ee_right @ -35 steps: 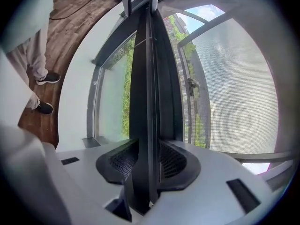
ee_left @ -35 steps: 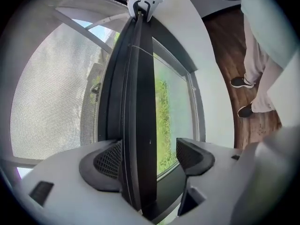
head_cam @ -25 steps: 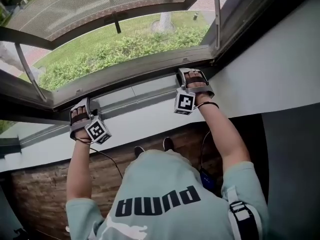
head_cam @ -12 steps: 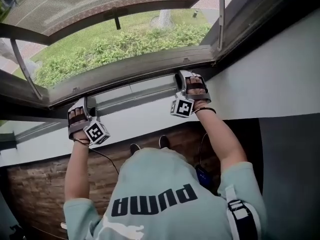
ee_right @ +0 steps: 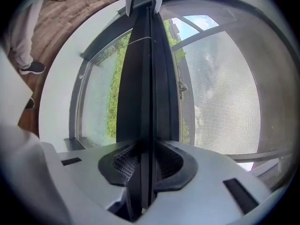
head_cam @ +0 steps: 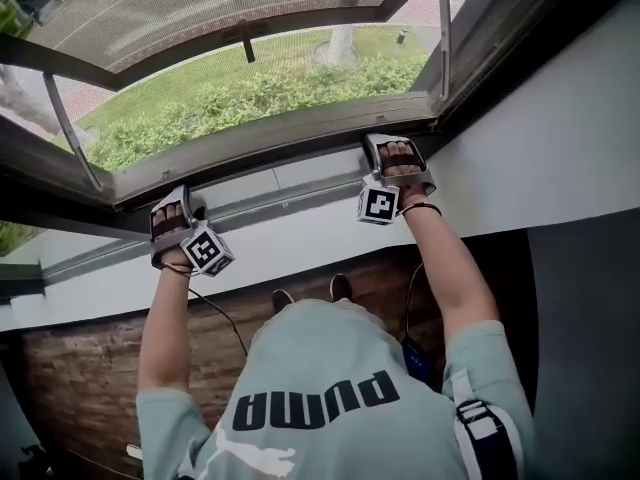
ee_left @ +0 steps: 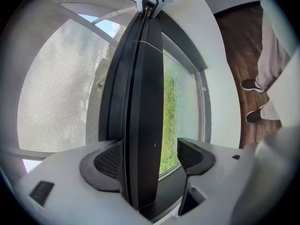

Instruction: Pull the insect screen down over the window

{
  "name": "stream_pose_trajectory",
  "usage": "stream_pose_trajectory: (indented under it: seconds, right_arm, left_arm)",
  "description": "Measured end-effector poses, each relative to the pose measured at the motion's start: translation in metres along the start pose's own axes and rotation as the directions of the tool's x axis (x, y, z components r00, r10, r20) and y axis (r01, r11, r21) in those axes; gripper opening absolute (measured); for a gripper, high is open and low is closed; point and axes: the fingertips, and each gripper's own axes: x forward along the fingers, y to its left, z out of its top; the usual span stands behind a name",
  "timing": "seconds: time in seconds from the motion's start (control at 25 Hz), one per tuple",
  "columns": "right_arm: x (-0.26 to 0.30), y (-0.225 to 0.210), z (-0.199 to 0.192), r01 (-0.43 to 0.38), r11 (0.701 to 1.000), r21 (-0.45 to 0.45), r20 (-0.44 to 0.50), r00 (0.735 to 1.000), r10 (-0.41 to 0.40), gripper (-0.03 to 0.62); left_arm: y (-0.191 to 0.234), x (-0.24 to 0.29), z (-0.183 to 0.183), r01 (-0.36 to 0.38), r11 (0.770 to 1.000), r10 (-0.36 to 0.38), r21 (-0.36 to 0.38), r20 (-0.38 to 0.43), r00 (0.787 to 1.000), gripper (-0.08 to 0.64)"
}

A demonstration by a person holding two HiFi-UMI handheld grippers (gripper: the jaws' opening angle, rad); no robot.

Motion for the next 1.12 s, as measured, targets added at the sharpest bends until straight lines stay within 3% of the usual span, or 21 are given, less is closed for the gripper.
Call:
stream_pose_trajectory:
  seconds: [0.48, 0.8, 1.0, 1.12]
  right_arm:
    - [-0.005, -0.005, -0.001, 0.017, 1.000, 0.022, -0.008, 1.000, -0.017, 0.103]
    - [-0.006, 0.000, 0.004, 0.036, 0.975, 0.217, -0.025, 0.999, -0.031, 0.103]
    - [-0.006, -0.001, 0.004, 0.062, 0.924, 0.377, -0.016, 0.998, -0.060, 0.116]
    - [-0.005, -0.001, 0.006, 0.065, 0.903, 0.426, 0.026, 0.996, -0.084, 0.127]
  left_arm:
    - [0.000, -0.003, 0.003, 0.020, 1.000, -0.020, -0.018, 0.007, 1.000, 0.373]
    - [-0.008, -0.001, -0.002, 0.040, 0.999, -0.040, 0.020, 0.014, 0.999, 0.373]
    - [-0.009, 0.000, 0.002, 0.036, 0.999, -0.036, 0.013, 0.015, 0.999, 0.373]
    - [-0.010, 0.005, -0.001, 0.004, 1.000, -0.005, 0.015, 0.020, 1.000, 0.378]
